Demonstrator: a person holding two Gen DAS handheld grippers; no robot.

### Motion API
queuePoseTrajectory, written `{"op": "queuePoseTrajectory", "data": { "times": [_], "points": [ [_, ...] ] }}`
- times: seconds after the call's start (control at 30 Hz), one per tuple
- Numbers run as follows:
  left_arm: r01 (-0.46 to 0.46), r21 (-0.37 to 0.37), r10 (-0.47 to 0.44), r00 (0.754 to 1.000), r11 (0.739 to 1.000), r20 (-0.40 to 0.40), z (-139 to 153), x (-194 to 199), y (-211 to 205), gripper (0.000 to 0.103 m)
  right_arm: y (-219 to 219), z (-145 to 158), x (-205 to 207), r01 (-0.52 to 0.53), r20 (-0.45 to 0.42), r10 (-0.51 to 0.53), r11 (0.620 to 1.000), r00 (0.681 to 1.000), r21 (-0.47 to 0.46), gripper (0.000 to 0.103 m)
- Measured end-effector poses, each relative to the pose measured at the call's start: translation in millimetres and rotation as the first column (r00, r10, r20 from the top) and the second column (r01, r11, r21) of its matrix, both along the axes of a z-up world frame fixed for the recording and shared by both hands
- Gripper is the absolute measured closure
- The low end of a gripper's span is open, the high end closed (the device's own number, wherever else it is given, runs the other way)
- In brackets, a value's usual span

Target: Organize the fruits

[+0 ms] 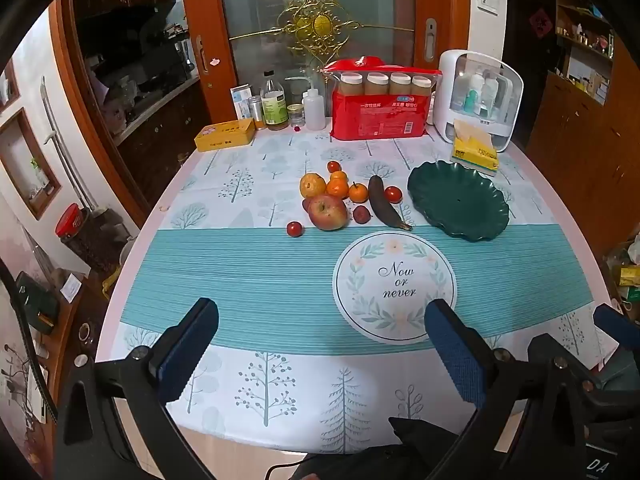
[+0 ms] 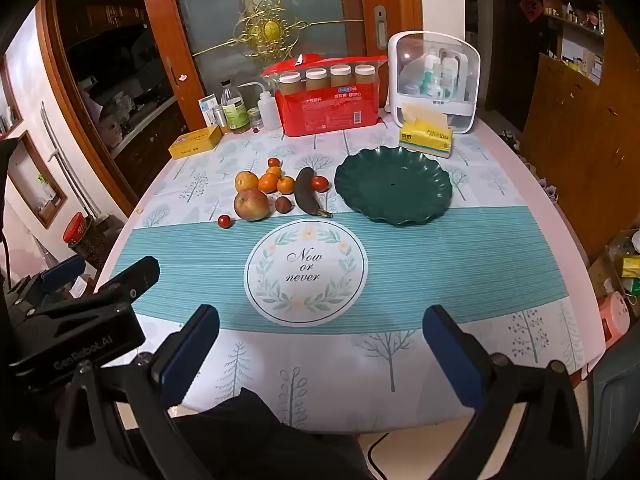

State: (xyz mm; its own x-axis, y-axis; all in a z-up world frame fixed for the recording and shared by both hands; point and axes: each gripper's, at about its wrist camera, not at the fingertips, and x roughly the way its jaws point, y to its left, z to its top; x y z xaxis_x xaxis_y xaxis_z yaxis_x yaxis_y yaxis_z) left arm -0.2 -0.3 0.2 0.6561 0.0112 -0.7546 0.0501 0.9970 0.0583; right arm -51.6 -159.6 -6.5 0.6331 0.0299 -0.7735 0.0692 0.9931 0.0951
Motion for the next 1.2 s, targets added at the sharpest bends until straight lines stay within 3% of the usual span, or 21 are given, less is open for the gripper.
{"op": "queuePoseTrajectory", "data": {
  "times": [1.2],
  "points": [
    [0.024, -0.034, -0.026, 0.998, 0.999, -0.055, -10, 23, 3, 0.001, -13, -4, 19, 0.045, -0.032, -0.045, 0.999, 0.998, -0.005, 0.001]
  ]
}}
